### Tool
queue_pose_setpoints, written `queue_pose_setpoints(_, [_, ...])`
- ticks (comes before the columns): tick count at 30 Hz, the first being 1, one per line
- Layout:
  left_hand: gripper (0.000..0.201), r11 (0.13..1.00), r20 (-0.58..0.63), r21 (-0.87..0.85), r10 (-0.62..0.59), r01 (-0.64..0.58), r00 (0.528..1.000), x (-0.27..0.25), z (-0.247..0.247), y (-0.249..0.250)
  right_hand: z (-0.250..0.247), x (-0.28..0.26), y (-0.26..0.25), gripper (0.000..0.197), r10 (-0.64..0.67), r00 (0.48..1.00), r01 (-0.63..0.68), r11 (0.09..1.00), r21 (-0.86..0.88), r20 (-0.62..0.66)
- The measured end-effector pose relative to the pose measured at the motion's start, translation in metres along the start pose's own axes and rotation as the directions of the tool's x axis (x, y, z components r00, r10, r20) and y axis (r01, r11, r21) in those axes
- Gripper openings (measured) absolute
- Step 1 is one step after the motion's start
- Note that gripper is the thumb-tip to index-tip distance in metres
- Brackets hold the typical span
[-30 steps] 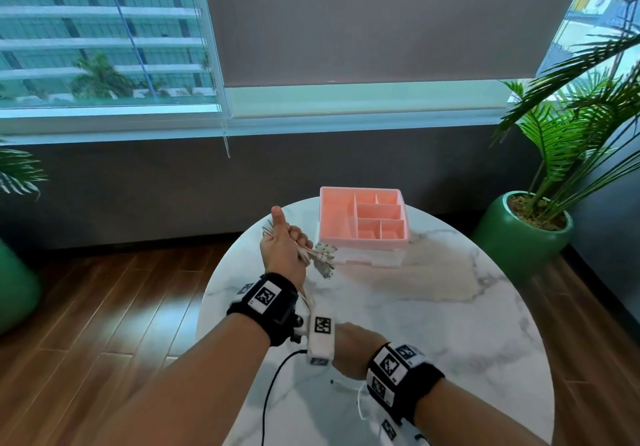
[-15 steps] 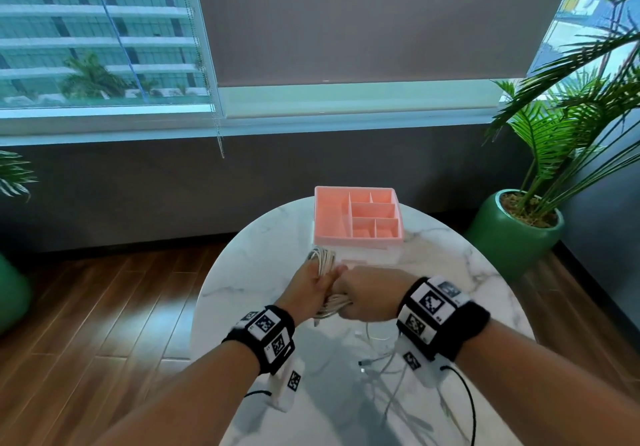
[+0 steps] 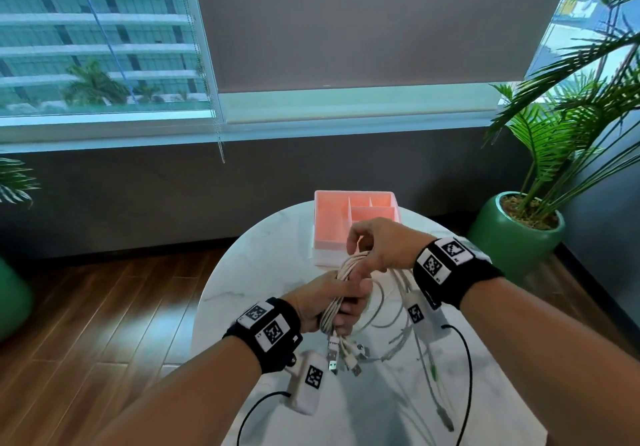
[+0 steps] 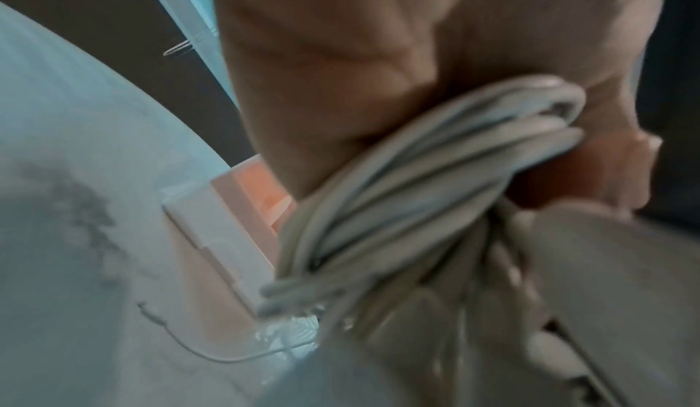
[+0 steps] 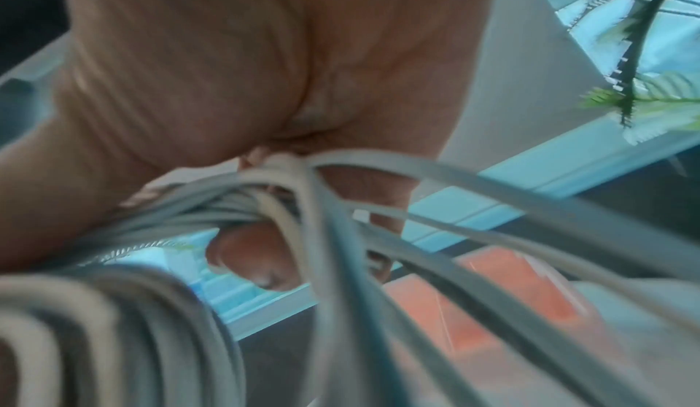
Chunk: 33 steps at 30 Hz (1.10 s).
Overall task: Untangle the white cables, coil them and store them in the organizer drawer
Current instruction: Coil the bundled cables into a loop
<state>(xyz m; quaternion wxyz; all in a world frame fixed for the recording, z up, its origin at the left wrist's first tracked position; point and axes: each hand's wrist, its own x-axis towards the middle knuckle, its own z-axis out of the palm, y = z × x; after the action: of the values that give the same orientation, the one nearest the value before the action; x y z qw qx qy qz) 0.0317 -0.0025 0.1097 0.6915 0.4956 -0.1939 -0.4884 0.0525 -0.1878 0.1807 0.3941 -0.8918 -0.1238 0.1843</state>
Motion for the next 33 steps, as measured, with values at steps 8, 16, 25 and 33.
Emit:
queue_pose_setpoints(8, [0.012, 0.988, 0.030, -0.138, 0.069, -0.064, 0.997, 0.001, -0.004, 0.004, 0.042, -0.008, 0.042, 0.053, -0.086, 0.993, 0.114, 0.828, 0.549, -0.078])
queue_pose_setpoints(16, [0.014, 0.958, -0.189, -0.234, 0.122, -0.165, 0.974, 0.012, 0.000, 0.000, 0.045, 0.001, 0.050, 0.038, 0.003, 0.973, 0.124, 0.835, 0.537, -0.230])
queue_pose_setpoints(25, [0.034, 0.974, -0.449, -0.076, 0.157, -0.212, 0.880, 0.009, -0.001, 0.002, 0.049, 0.004, 0.050, 0.054, -0.122, 0.950, 0.228, 0.900, 0.372, -0.288])
queue_pose_setpoints(33, [0.039, 0.975, -0.555, -0.058, 0.148, -0.215, 0.819, 0.000, -0.006, 0.013, 0.052, -0.002, 0.076, 0.036, 0.017, 0.998, 0.031, 0.719, 0.695, -0.062])
